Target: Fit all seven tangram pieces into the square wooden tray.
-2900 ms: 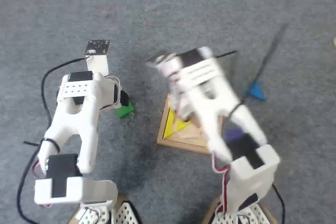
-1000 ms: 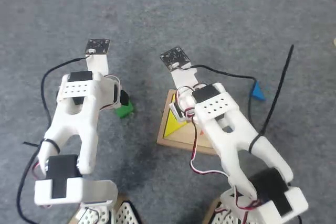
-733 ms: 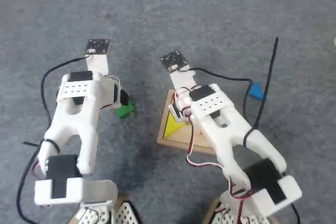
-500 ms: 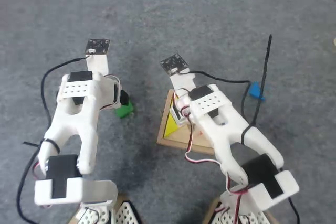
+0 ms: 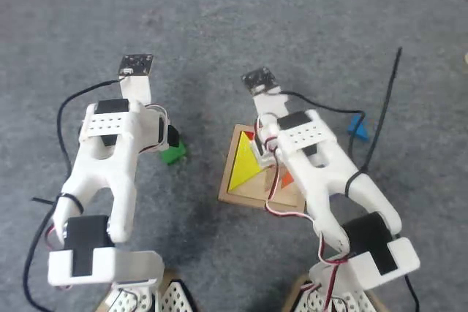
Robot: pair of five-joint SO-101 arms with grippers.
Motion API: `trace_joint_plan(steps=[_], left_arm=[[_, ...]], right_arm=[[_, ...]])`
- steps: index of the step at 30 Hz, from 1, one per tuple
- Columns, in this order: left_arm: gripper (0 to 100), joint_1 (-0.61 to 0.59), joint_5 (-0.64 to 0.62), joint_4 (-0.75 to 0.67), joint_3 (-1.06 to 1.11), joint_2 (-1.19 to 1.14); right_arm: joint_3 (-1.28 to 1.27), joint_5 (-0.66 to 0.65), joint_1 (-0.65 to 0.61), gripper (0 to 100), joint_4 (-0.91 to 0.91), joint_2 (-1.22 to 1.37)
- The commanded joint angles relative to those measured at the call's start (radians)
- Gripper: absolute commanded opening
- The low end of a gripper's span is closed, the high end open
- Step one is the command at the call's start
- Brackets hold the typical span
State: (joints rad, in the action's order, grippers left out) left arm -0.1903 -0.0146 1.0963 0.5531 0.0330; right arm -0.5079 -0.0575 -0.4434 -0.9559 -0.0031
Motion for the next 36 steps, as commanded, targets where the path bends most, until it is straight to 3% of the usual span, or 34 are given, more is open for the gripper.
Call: trace_joint_plan(steps=[1, 6, 36], left_arm=[[24, -0.002, 0.005, 0.011, -0.004, 0.044], [24, -0.005, 0.005, 0.009, -0.004, 0.041], [24, -0.003, 0.005, 0.011, -0.004, 0.040]], right_arm=[[0.114, -0.046, 0.012, 21.3, -0.073, -0.079], [0.087, -0.078, -0.004, 21.3, -0.189, -0.157], [-0.068, -0.219, 0.013, 21.3, -0.237, -0.127]])
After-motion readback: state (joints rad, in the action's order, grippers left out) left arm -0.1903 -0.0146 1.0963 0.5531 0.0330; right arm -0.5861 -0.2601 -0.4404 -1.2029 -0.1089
